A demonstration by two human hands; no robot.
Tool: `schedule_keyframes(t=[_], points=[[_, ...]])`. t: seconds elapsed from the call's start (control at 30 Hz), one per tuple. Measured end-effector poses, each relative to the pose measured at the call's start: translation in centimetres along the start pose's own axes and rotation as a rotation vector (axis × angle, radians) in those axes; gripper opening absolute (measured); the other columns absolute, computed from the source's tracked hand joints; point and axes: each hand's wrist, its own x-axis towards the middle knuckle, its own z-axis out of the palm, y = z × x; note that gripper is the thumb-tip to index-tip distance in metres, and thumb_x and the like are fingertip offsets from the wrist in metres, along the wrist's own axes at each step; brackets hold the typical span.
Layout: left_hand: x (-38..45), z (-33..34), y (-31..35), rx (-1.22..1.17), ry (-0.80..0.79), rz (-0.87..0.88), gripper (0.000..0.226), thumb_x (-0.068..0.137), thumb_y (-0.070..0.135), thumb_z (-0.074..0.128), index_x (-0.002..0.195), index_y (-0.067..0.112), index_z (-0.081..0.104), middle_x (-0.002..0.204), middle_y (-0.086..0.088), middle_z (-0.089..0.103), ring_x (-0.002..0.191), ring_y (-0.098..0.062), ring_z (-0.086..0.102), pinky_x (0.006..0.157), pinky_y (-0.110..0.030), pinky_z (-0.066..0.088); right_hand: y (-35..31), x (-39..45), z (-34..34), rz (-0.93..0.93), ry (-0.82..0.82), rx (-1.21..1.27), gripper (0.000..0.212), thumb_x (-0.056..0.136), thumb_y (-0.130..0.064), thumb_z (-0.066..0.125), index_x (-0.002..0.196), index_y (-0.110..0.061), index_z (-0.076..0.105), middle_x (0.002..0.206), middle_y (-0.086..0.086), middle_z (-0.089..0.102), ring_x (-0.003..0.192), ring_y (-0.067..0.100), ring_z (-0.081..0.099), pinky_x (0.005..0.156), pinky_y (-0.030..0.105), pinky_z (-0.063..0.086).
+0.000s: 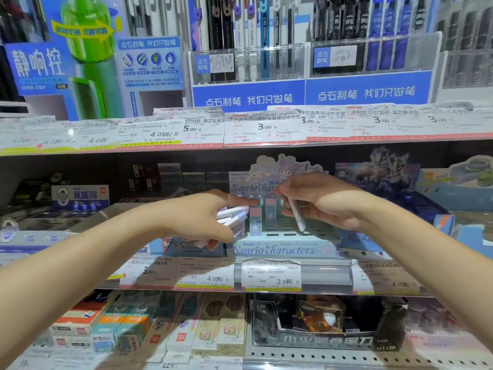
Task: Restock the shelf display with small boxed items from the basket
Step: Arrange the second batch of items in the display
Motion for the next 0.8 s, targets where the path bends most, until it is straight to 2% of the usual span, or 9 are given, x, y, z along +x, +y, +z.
schedule_keyframes(t=[0.07, 0.13, 0.2, 0.27, 0.33, 0.43, 0.6, 0.7, 0.8], points=[[-0.1, 0.0, 0.1, -0.014, 0.002, 0.002, 0.066, 0.083, 0.008, 0.055, 0.126, 0.055, 0.038, 0.048, 0.006, 0.060, 0.043, -0.007, 0.052, 0.043, -0.009, 0.038, 0.2, 0.6, 0.1, -0.078, 0.103, -0.196, 0.008, 0.083, -0.019, 0.063, 0.086, -0.012, 0.066, 0.082, -0.002, 0.065, 0.078, 0.009, 0.062, 0.086, 0.025, 0.053], [-0.3, 0.1, 0.3, -0.025, 0.020, -0.007, 0.065, 0.083, 0.007, 0.055, 0.105, 0.065, 0.034, 0.043, 0.008, 0.057, 0.036, -0.003, 0.048, 0.040, -0.008, 0.035, 0.3, 1.2, 0.0, -0.141, 0.174, -0.322, 0.013, 0.075, -0.024, 0.071, 0.086, -0.017, 0.071, 0.086, -0.006, 0.070, 0.085, 0.008, 0.063, 0.090, 0.024, 0.047], [-0.4, 0.2, 0.4, -0.023, 0.032, -0.006, 0.067, 0.083, 0.007, 0.055, 0.092, 0.067, 0.027, 0.039, 0.011, 0.057, 0.034, -0.001, 0.047, 0.038, -0.007, 0.033, 0.4, 1.5, 0.1, -0.181, 0.222, -0.357, 0.016, 0.073, -0.024, 0.074, 0.087, -0.016, 0.074, 0.072, -0.014, 0.070, 0.073, -0.001, 0.062, 0.082, 0.018, 0.045], [-0.4, 0.2, 0.4, -0.020, 0.035, -0.003, 0.067, 0.083, 0.007, 0.055, 0.093, 0.067, 0.026, 0.039, 0.011, 0.057, 0.034, -0.001, 0.047, 0.039, -0.007, 0.034, 0.7, 1.8, 0.2, -0.242, 0.300, -0.410, 0.011, 0.075, -0.022, 0.073, 0.080, -0.012, 0.073, 0.051, -0.016, 0.059, 0.051, -0.004, 0.051, 0.064, 0.012, 0.040], [-0.3, 0.2, 0.3, -0.029, 0.034, -0.010, 0.065, 0.083, 0.009, 0.056, 0.097, 0.066, 0.029, 0.044, 0.008, 0.058, 0.035, -0.002, 0.047, 0.039, -0.008, 0.035, 0.8, 2.0, 0.5, -0.327, 0.350, -0.467, 0.010, 0.077, -0.016, 0.072, 0.071, -0.008, 0.069, 0.046, -0.011, 0.050, 0.042, -0.002, 0.041, 0.051, 0.013, 0.035], [-0.2, 0.1, 0.3, -0.025, 0.026, -0.005, 0.064, 0.084, 0.010, 0.055, 0.121, 0.057, 0.032, 0.039, 0.010, 0.055, 0.035, -0.001, 0.048, 0.039, -0.008, 0.036, 1.0, 2.2, 0.9, -0.397, 0.346, -0.468, 0.012, 0.078, -0.009, 0.070, 0.089, -0.006, 0.069, 0.052, 0.002, 0.049, 0.035, 0.001, 0.044, 0.043, 0.011, 0.038], [-0.2, 0.1, 0.2, 0.000, 0.012, -0.020, 0.066, 0.084, 0.012, 0.056, 0.133, 0.051, 0.032, 0.039, 0.011, 0.055, 0.038, -0.002, 0.051, 0.041, -0.008, 0.038, 1.3, 2.3, 1.5, -0.392, 0.274, -0.565, 0.024, 0.084, -0.013, 0.063, 0.109, -0.012, 0.066, 0.068, -0.010, 0.059, 0.048, 0.002, 0.053, 0.056, 0.015, 0.050], [-0.2, 0.1, 0.3, -0.004, 0.010, -0.025, 0.066, 0.084, 0.014, 0.056, 0.129, 0.054, 0.031, 0.039, 0.010, 0.055, 0.038, -0.001, 0.050, 0.041, -0.008, 0.038, 1.2, 2.2, 1.7, -0.396, 0.230, -0.604, 0.028, 0.088, -0.012, 0.058, 0.115, -0.012, 0.063, 0.074, -0.019, 0.055, 0.050, -0.007, 0.055, 0.056, 0.006, 0.047], [-0.2, 0.0, 0.3, 0.000, 0.011, -0.026, 0.064, 0.085, 0.014, 0.056, 0.126, 0.055, 0.030, 0.039, 0.010, 0.055, 0.038, -0.001, 0.050, 0.040, -0.008, 0.037, 1.1, 2.0, 1.8, -0.384, 0.199, -0.645, 0.030, 0.092, -0.011, 0.050, 0.121, -0.014, 0.058, 0.082, -0.012, 0.058, 0.062, -0.001, 0.059, 0.066, 0.008, 0.049]])
